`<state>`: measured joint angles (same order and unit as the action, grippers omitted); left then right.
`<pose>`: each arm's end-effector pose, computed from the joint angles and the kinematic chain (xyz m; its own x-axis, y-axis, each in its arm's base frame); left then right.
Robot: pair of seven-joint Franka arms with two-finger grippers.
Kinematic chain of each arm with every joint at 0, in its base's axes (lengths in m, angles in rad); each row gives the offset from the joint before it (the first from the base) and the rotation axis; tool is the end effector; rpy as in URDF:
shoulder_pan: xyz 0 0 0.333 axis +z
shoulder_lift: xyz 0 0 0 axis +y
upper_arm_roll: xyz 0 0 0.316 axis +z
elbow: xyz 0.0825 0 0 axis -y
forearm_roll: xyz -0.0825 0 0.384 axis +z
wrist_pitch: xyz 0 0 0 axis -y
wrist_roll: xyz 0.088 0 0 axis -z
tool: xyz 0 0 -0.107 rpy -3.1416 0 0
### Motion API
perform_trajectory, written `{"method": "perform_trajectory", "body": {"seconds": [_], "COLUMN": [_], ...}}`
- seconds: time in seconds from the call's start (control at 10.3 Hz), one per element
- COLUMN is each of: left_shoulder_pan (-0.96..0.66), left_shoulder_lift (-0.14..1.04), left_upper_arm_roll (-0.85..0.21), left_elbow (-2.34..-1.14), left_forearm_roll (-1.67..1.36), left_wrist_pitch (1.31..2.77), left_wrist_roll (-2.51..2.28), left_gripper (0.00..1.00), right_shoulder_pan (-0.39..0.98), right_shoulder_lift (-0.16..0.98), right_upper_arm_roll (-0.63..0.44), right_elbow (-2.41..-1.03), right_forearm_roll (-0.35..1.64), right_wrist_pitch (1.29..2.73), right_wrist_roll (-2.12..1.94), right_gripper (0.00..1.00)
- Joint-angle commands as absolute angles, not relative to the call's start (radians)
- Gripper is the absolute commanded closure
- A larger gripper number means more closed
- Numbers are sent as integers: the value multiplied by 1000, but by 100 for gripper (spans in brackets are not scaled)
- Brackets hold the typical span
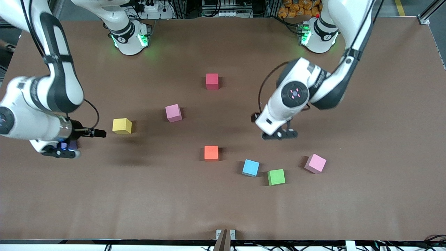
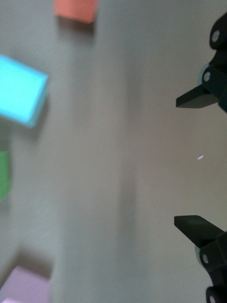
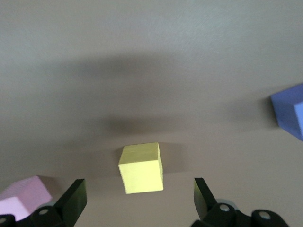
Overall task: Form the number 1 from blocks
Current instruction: 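Grasp the yellow cube with the right gripper while the left gripper grasps pink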
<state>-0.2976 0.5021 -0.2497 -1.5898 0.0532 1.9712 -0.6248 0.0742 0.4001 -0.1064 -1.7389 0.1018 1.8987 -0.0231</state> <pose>0.5871 -0.3290 0.3423 0.9889 0.0769 -0.1273 0.0773 -0.9970 -0.0023 0.6273 -0.0076 0.3312 0.9711 -0.0426 -0.2348 -0.0559 -0.9972 -0.0500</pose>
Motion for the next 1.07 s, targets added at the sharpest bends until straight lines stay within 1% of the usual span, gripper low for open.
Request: {"method": "perform_trajectory", "body": {"seconds": [0.0, 0.29, 0.49, 0.68, 0.88, 0.97], "left_shoulder_pan": [-197, -147, -123, -115, -117, -117], "left_shoulder_lift": [540, 595, 665, 724, 735, 744], "left_upper_arm_roll": [-259, -259, -249, -218, -180, -164], "left_elbow": [-1534, -1513, -1455, -1410, -1398, -1391], "left_forearm_roll": [142, 189, 207, 204, 206, 206], "left_wrist_pitch": [1957, 1976, 1983, 1985, 1999, 2040], "left_wrist_roll": [-603, -519, -290, -79, 27, 79], "left_gripper": [0, 0, 0, 0, 0, 0], "right_shoulder_pan": [74, 95, 116, 132, 137, 137], "right_shoulder_lift": [434, 442, 446, 466, 468, 468], "right_upper_arm_roll": [-106, -106, -106, -106, -106, -106], "right_elbow": [-1730, -1795, -1830, -1851, -1867, -1884], "right_forearm_roll": [118, 120, 120, 120, 118, 118], "right_wrist_pitch": [1896, 1928, 1927, 1925, 1922, 1927], "right_wrist_roll": [-83, -86, -84, -84, -87, -112], "right_gripper": [0, 0, 0, 0, 0, 0]}}
